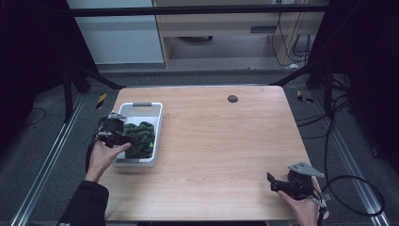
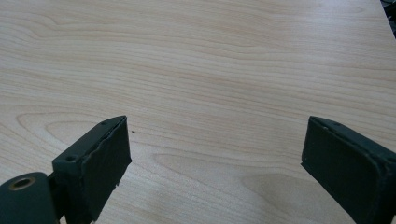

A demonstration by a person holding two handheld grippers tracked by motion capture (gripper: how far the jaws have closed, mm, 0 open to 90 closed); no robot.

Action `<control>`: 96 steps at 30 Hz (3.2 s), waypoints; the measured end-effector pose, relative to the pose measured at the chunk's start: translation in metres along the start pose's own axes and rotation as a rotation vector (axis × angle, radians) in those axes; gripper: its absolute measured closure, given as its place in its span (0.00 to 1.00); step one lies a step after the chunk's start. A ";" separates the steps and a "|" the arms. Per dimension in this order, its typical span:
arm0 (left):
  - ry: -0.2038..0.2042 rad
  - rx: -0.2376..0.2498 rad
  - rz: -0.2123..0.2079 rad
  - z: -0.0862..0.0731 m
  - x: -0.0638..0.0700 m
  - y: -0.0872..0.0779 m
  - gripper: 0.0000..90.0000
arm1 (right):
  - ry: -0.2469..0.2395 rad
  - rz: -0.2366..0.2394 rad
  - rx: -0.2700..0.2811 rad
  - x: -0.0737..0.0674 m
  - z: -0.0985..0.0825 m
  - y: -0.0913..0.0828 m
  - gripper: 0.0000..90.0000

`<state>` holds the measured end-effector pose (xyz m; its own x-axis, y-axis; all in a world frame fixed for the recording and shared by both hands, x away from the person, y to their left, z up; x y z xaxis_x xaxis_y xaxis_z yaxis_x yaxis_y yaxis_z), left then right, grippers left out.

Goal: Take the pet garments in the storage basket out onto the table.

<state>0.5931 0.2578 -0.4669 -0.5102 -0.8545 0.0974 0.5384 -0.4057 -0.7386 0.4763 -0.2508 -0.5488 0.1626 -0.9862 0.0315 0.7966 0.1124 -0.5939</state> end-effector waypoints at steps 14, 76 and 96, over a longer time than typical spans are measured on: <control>0.006 -0.062 0.011 -0.003 -0.003 0.012 0.15 | -0.002 0.005 -0.003 -0.001 0.000 0.001 0.09; 0.048 -0.113 0.007 0.000 0.012 -0.018 0.89 | -0.028 0.014 -0.024 -0.003 -0.003 0.003 0.07; 0.078 -0.014 0.002 0.027 0.020 -0.061 0.89 | -0.024 0.021 -0.023 -0.004 -0.002 0.002 0.07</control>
<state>0.5687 0.2569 -0.4016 -0.5601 -0.8273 0.0439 0.5305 -0.3989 -0.7480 0.4758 -0.2467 -0.5518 0.1927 -0.9805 0.0379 0.7792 0.1295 -0.6133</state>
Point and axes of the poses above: each handheld gripper's, and its own axes: y roughly forward along the jaws, z roughly out of its top, x roughly to its right, the point moved 10 cm from there along y, roughly forward along the jaws, and after that the axes turned 7 degrees about -z, right-handed, at the moved point
